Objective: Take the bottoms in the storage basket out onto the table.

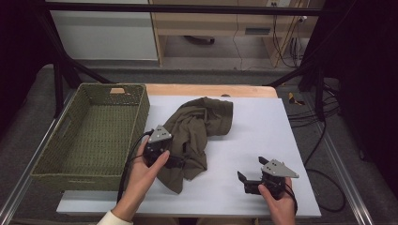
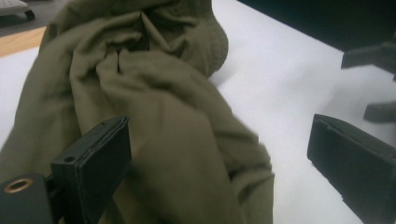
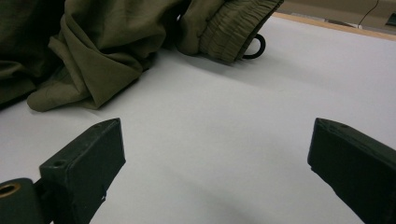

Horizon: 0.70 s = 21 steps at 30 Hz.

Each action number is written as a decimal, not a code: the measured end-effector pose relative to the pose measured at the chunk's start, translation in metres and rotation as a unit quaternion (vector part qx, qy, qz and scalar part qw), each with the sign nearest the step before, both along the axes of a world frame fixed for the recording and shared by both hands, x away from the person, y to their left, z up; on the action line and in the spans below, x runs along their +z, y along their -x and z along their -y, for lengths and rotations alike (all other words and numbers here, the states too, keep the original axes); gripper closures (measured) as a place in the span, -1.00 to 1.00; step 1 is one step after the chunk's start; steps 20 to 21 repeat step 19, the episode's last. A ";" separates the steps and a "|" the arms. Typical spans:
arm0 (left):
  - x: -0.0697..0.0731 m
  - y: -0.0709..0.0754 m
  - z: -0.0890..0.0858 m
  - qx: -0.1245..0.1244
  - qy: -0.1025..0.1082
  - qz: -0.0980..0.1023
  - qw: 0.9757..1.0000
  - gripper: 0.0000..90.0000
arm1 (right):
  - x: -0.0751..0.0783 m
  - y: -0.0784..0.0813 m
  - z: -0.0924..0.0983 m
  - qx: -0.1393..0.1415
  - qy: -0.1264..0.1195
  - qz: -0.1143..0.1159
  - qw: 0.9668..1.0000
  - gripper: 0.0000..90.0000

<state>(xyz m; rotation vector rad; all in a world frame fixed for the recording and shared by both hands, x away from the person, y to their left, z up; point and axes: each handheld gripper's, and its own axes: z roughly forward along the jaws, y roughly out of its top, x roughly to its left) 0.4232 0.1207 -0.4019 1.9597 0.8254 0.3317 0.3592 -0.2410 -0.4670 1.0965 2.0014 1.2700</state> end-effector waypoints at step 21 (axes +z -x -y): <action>-0.041 0.038 -0.033 0.026 -0.010 0.010 1.000 -0.87 | -0.001 -0.003 0.007 -0.026 0.003 -0.002 1.000 -0.90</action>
